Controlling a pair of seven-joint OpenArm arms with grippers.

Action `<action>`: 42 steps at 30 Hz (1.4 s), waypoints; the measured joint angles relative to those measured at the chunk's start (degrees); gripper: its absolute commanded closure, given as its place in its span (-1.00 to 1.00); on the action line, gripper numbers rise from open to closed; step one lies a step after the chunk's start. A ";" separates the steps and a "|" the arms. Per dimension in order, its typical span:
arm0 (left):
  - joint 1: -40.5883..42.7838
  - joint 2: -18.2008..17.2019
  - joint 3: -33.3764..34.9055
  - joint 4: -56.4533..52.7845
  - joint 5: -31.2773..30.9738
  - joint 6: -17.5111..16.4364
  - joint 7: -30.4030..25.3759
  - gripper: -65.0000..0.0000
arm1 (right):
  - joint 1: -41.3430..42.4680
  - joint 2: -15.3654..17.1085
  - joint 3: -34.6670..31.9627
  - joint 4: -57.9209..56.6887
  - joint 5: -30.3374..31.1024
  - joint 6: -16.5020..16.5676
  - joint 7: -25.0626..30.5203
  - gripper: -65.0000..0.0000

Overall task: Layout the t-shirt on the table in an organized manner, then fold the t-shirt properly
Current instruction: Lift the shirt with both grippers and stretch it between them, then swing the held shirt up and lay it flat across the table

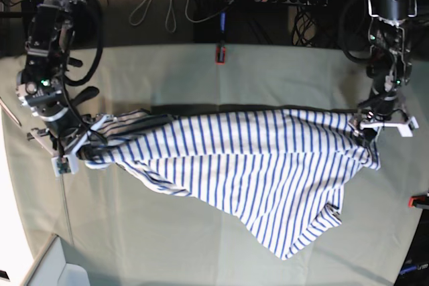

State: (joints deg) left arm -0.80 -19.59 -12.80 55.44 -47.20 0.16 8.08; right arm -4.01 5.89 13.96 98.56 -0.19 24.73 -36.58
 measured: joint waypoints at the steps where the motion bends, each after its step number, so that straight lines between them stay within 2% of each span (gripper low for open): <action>1: -0.28 -0.13 0.61 -0.50 0.02 -0.15 -0.39 -0.62 | -0.33 0.00 0.00 0.00 -0.02 0.02 -0.31 1.00; 4: -0.87 -0.26 0.85 -2.64 0.13 -0.79 -1.70 -0.59 | -0.44 0.00 0.00 0.00 -0.02 0.00 -0.24 1.00; 5: -1.03 -0.28 0.87 -3.06 0.22 -0.83 -1.90 -0.50 | -0.37 -0.02 0.00 0.00 0.02 0.00 0.00 1.00; 6: -1.03 -0.33 0.85 -3.23 0.28 -0.76 -1.77 -0.31 | -0.31 -0.02 0.00 0.00 0.00 0.00 -0.04 1.00; 10: -0.02 -0.44 0.35 -3.85 -0.44 -0.42 -1.57 0.91 | -0.44 0.11 0.02 0.00 0.02 0.00 -0.04 1.00; 11: 0.42 -0.42 0.31 -3.80 -0.39 -0.59 -2.08 1.00 | -0.44 0.11 0.02 0.00 0.00 0.00 -0.07 1.00; 12: 0.81 -0.48 0.31 -3.61 -1.07 -0.74 -2.10 1.00 | -0.44 0.13 0.04 0.00 0.00 0.00 -0.11 1.00; 13: 0.81 -0.57 0.31 -3.61 -1.07 -0.81 -1.88 0.91 | -0.44 0.13 0.07 0.00 0.00 0.00 -0.07 1.00; 15: 1.27 -0.72 0.20 -3.30 -0.98 -0.79 -1.53 1.00 | -0.46 0.13 0.09 0.02 0.00 0.00 -0.13 1.00; 17: 3.02 -0.74 0.15 -0.22 -0.70 0.02 -0.07 1.00 | -0.46 0.15 0.13 0.24 0.02 0.00 -0.22 1.00; 19: 7.15 -0.13 -2.75 5.51 -0.83 -0.09 2.60 1.00 | -1.01 0.22 0.11 1.70 -0.24 0.02 -0.31 1.00; 24: 17.07 -0.39 -12.28 23.30 -0.68 0.76 2.38 1.00 | -4.87 0.46 0.13 9.18 0.00 0.07 -0.55 1.00; 29: 19.87 -0.48 -17.64 36.46 -0.87 -0.42 2.49 1.00 | -8.09 0.50 0.11 15.41 0.11 0.04 0.70 1.00; 32: 21.57 -0.39 -20.26 39.19 -0.85 -0.04 2.38 1.00 | -9.70 0.59 0.11 15.61 0.02 0.07 -0.39 1.00; 39: 16.68 -0.44 -19.28 37.73 -0.46 0.07 3.30 1.00 | -7.50 0.85 -0.02 15.37 0.02 0.07 -0.68 1.00; 42: 10.73 -0.20 -18.40 35.50 0.24 1.16 11.76 1.00 | -2.80 1.79 -0.26 13.22 0.04 0.02 -0.39 1.00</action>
State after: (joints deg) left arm 9.93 -19.79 -31.20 90.94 -46.96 1.32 19.84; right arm -6.81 7.68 13.69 111.79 -0.14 24.75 -36.97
